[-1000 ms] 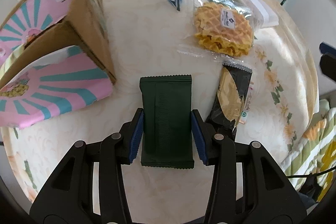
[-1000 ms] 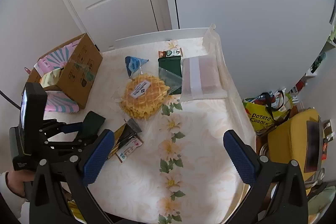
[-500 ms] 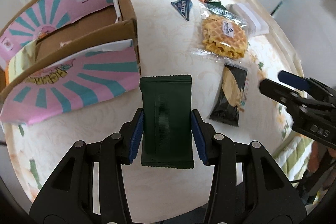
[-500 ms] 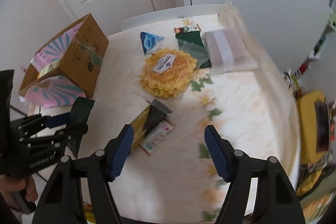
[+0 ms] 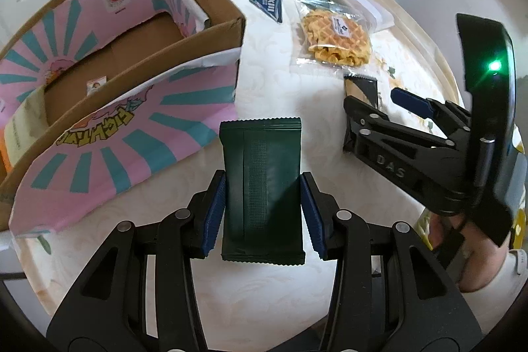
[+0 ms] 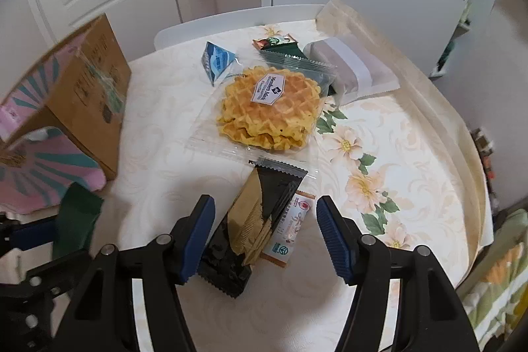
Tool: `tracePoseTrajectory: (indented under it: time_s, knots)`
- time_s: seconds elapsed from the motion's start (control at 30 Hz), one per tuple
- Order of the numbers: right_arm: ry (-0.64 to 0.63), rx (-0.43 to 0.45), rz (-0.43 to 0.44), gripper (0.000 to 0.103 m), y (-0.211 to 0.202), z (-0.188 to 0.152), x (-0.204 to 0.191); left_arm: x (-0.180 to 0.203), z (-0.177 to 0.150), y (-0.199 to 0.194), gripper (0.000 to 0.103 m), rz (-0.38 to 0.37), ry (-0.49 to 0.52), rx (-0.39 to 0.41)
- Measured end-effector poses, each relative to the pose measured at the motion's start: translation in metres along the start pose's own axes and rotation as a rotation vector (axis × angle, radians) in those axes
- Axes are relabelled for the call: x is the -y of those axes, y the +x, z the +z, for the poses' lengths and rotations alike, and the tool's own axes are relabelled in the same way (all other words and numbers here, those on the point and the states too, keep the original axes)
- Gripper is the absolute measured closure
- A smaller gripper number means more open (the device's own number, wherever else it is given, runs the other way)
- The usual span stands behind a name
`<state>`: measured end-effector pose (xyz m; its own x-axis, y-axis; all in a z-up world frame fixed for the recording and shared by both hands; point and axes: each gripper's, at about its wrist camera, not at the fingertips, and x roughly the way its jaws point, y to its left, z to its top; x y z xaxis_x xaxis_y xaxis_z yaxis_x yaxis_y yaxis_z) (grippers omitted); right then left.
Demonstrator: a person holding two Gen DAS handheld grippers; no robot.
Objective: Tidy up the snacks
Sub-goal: 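Hold the green packet in the left tool while the right tool grasps the black-and-gold bar, then carry both packets over the box and release them inside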
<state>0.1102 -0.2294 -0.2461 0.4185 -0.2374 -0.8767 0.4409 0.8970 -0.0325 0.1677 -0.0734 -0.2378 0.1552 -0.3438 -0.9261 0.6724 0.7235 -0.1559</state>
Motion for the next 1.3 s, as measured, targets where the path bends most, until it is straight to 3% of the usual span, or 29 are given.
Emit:
tracePoseTrajectory:
  time_s: [0.17,0.27,0.43,0.83,1.3]
  knots:
    - [-0.038,0.036,-0.070,0.044,0.003,-0.005,-0.015,-0.009,0.001,0.000,0.062,-0.005,0.014,-0.003]
    - [-0.065,0.039,-0.101,0.057,0.009,-0.007,-0.023,-0.010,0.002,0.000,0.062,-0.005,0.021,-0.004]
    - [-0.087,0.063,-0.130,0.064,0.011,-0.011,-0.028,-0.009,0.004,0.000,0.062,-0.007,0.035,-0.010]
    - [-0.029,0.074,-0.055,0.072,0.006,-0.009,-0.014,-0.004,0.011,-0.004,0.062,-0.002,0.041,0.005]
    - [-0.032,0.089,0.058,0.073,-0.032,-0.003,0.007,0.007,0.010,-0.037,0.062,0.023,-0.060,0.075]
